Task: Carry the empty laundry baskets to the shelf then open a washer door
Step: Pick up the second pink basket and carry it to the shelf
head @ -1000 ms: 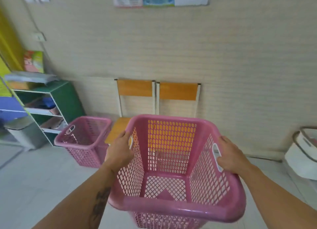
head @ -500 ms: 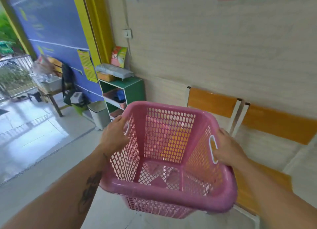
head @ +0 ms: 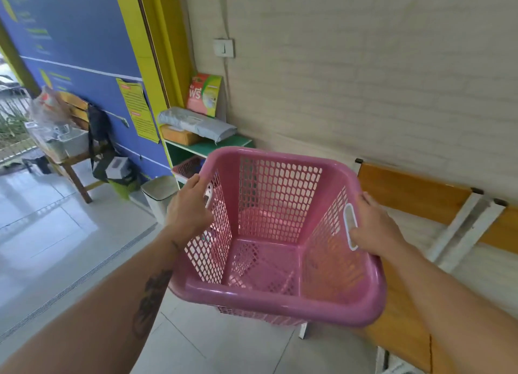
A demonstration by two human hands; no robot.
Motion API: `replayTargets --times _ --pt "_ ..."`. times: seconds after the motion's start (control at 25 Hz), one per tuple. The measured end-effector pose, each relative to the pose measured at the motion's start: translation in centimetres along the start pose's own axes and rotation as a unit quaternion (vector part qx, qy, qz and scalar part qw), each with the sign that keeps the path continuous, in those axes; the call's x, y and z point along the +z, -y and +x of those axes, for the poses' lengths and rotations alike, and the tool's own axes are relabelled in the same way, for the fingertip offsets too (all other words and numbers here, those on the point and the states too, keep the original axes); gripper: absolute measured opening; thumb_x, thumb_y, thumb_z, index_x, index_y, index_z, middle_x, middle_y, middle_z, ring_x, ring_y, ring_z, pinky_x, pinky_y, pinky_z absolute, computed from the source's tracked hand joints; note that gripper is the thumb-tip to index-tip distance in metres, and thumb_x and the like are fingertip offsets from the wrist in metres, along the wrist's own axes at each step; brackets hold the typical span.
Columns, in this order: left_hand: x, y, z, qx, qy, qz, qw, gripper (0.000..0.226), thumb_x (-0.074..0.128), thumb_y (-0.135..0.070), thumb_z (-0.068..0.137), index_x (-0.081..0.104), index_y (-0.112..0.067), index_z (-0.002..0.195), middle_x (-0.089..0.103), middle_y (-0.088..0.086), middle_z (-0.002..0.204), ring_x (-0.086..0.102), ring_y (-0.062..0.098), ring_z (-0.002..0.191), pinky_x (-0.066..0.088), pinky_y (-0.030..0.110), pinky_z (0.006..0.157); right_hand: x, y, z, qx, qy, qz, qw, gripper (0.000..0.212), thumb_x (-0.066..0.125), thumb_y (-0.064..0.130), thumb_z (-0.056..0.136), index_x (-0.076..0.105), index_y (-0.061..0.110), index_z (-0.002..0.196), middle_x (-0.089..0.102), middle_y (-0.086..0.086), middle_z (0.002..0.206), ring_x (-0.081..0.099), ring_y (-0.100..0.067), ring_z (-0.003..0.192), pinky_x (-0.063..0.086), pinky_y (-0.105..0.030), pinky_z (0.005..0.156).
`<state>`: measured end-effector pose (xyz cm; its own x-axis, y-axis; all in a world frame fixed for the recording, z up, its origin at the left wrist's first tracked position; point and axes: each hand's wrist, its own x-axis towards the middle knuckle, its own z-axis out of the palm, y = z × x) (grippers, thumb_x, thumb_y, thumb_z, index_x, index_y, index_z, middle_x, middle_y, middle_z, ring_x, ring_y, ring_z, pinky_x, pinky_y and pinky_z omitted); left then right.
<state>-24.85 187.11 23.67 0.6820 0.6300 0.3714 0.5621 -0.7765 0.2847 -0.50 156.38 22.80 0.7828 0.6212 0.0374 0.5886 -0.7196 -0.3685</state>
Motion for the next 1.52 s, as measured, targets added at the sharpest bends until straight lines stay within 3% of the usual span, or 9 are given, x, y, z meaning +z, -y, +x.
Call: replayTargets --times 0.12,0.36,0.64,0.84,1.0,1.08,1.28,1.44,1.52 --pt "1.7 3.1 5.3 0.016 0.015 -0.019 1.0 0.084 0.058 -0.01 0.058 0.037 -0.033 0.136 0.048 -0.008 0.124 0.06 0.029 0.091 0.045 0.034 0.06 1.9 2.8 3.3 0.033 -0.002 -0.002 0.999 0.091 0.076 0.004 0.058 0.032 0.014 0.137 0.031 0.0 0.148 0.05 -0.034 0.121 0.051 -0.039 0.075" --pt "8.3 7.2 15.4 0.066 0.062 -0.052 0.995 0.081 0.064 -0.013 0.067 0.035 -0.035 0.139 0.041 -0.008 0.141 0.058 0.029 0.106 0.053 0.04 0.068 7.3 4.5 10.3 0.09 -0.033 0.009 0.995 0.078 0.07 0.003 0.062 0.035 0.013 0.131 0.036 0.0 0.133 0.057 -0.03 0.103 0.052 -0.04 0.068" --pt "19.3 10.9 22.3 0.103 0.11 -0.082 0.985 0.086 0.055 0.003 0.064 0.035 -0.026 0.143 0.04 0.001 0.146 0.056 0.032 0.111 0.052 0.043 0.078 16.5 4.3 16.7 0.187 -0.012 0.009 0.982 0.085 0.067 -0.003 0.07 0.027 0.008 0.144 0.021 -0.005 0.155 0.057 -0.035 0.117 0.044 -0.033 0.066" --pt "29.6 14.9 23.4 0.1 0.17 -0.109 0.974 0.089 0.057 0.008 0.062 0.034 -0.012 0.146 0.037 0.009 0.149 0.043 0.033 0.128 0.041 0.047 0.102 24.6 3.9 19.2 0.278 0.017 -0.01 0.96 0.099 0.064 -0.001 0.076 0.007 0.014 0.155 0.005 -0.004 0.165 0.046 -0.036 0.133 0.052 -0.042 0.088" --pt "40.0 18.8 22.7 0.113 0.244 -0.094 0.959 0.09 0.055 0.009 0.067 0.026 -0.008 0.15 0.027 0.013 0.156 0.034 0.035 0.136 0.036 0.048 0.11 33.8 1.8 21.1 0.328 0.047 -0.021 0.943 0.11 0.07 0.002 0.074 -0.001 0.017 0.156 -0.004 0.0 0.166 0.044 -0.033 0.136 0.052 -0.033 0.077" --pt "44.6 20.6 21.9 0.12 0.279 -0.079 0.95 0.093 0.058 0.011 0.066 0.023 -0.005 0.15 0.026 0.017 0.155 0.034 0.039 0.136 0.036 0.051 0.109 38.0 0.6 21.7 0.335 0.062 -0.02 0.94 0.113 0.073 0.001 0.072 -0.001 0.016 0.156 -0.006 0.001 0.165 0.047 -0.034 0.133 0.048 -0.029 0.07" --pt "51.3 23.2 18.5 0.118 0.326 -0.065 0.936 0.09 0.058 0.01 0.069 0.022 -0.003 0.15 0.024 0.019 0.156 0.033 0.042 0.137 0.04 0.052 0.104 45.9 -1.3 21.2 0.354 0.099 -0.035 0.929 0.12 0.082 0.004 0.067 0.001 0.013 0.156 -0.005 -0.007 0.165 0.045 -0.038 0.133 0.052 -0.035 0.084" --pt "50.8 22.8 18.7 0.085 0.351 -0.033 0.932 0.087 0.054 0.007 0.069 0.025 -0.011 0.149 0.026 0.009 0.156 0.039 0.037 0.133 0.047 0.049 0.094 45.8 -1.1 20.8 0.357 0.106 -0.002 0.928 0.115 0.076 0.006 0.073 -0.002 0.017 0.156 -0.005 -0.003 0.165 0.038 -0.036 0.139 0.047 -0.039 0.099" --pt "48.9 21.6 20.0 0.075 0.381 -0.027 0.921 0.071 0.05 0.002 0.068 0.04 -0.011 0.137 0.041 0.008 0.144 0.051 0.039 0.119 0.051 0.048 0.083 43.1 -0.5 21.3 0.355 0.121 0.016 0.927 0.103 0.07 0.012 0.079 0.001 0.022 0.156 0.001 -0.002 0.165 0.038 -0.032 0.14 0.045 -0.041 0.102"
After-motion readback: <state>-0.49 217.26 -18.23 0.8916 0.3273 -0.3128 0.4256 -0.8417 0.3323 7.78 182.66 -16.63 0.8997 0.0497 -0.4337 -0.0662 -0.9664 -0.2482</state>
